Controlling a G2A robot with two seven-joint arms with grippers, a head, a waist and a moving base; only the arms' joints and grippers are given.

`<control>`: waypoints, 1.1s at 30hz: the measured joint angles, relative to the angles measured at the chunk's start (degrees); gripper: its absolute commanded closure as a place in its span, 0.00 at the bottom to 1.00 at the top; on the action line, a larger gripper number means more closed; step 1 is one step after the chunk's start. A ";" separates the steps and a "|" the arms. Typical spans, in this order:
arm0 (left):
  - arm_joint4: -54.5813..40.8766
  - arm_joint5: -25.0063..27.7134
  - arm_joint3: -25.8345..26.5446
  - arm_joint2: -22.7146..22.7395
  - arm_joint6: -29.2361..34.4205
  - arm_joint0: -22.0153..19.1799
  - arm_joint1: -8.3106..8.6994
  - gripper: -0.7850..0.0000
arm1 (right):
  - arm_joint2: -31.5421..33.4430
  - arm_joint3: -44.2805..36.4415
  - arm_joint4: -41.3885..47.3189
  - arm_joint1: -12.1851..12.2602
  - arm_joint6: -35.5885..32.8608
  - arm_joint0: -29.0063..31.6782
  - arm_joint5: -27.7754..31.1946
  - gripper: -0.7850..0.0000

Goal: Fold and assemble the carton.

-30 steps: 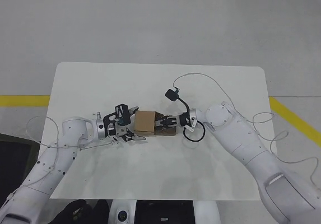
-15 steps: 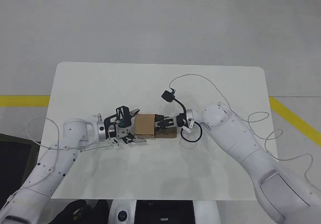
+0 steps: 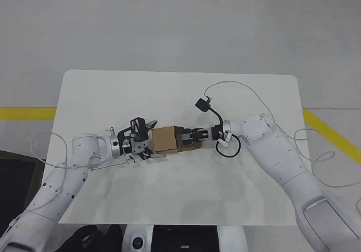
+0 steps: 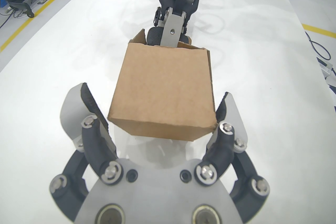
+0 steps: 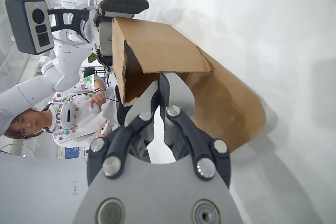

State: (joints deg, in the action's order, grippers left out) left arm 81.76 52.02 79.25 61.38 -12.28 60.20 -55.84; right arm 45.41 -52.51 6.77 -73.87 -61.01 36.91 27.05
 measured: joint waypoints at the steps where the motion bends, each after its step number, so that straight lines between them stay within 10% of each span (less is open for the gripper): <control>1: -0.04 0.00 -0.01 -0.02 -0.02 0.00 -0.02 0.00 | 0.66 -0.45 -0.70 0.34 0.22 0.16 -0.39 1.00; 33: 0.80 0.82 0.14 0.61 -0.43 0.34 0.03 0.00 | -5.88 5.05 3.91 -4.59 -2.80 -3.78 2.31 1.00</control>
State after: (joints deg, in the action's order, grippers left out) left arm 82.56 52.84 79.39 61.99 -12.71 60.54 -55.81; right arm 39.53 -47.46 10.68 -78.46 -63.81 33.13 29.36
